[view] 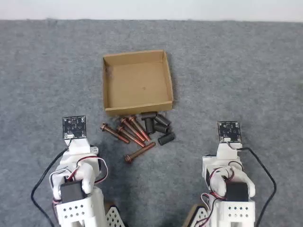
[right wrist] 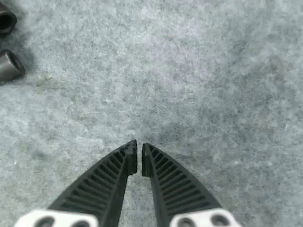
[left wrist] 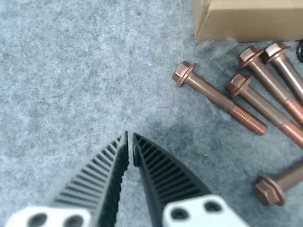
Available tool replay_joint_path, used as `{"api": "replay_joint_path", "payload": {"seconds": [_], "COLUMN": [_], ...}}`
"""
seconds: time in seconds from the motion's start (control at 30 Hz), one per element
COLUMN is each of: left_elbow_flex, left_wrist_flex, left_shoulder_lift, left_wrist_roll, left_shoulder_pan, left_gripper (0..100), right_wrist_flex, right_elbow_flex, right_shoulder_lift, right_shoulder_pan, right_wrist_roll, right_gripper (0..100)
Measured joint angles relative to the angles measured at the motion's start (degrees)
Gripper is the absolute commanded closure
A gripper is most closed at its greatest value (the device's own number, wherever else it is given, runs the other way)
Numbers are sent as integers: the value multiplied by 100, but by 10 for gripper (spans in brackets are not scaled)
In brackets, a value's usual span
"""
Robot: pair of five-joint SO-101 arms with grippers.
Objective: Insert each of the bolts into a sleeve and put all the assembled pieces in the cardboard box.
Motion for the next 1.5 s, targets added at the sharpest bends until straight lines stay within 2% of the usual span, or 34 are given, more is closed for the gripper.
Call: {"api": "replay_joint_path", "payload": {"seconds": [0.9,1.1,1.3,1.4,1.5], "left_elbow_flex": [-18,-580,-949,-1433,-2101], "left_wrist_flex": [0,-53,-923,-879,-712], "left_shoulder_lift": [0,0,0,62,712], "left_wrist_roll": [0,0,0,0,0], "left_shoulder_pan": [0,0,0,9,9], "left_gripper": [988,987,987,987,987], "right_wrist_flex": [0,0,0,0,0], "right_elbow_flex": [0,0,0,0,0], "right_shoulder_lift": [0,0,0,0,0], "right_shoulder_pan": [0,0,0,0,0], "right_wrist_roll": [0,0,0,0,0], "right_gripper": [991,991,991,991,991]}}
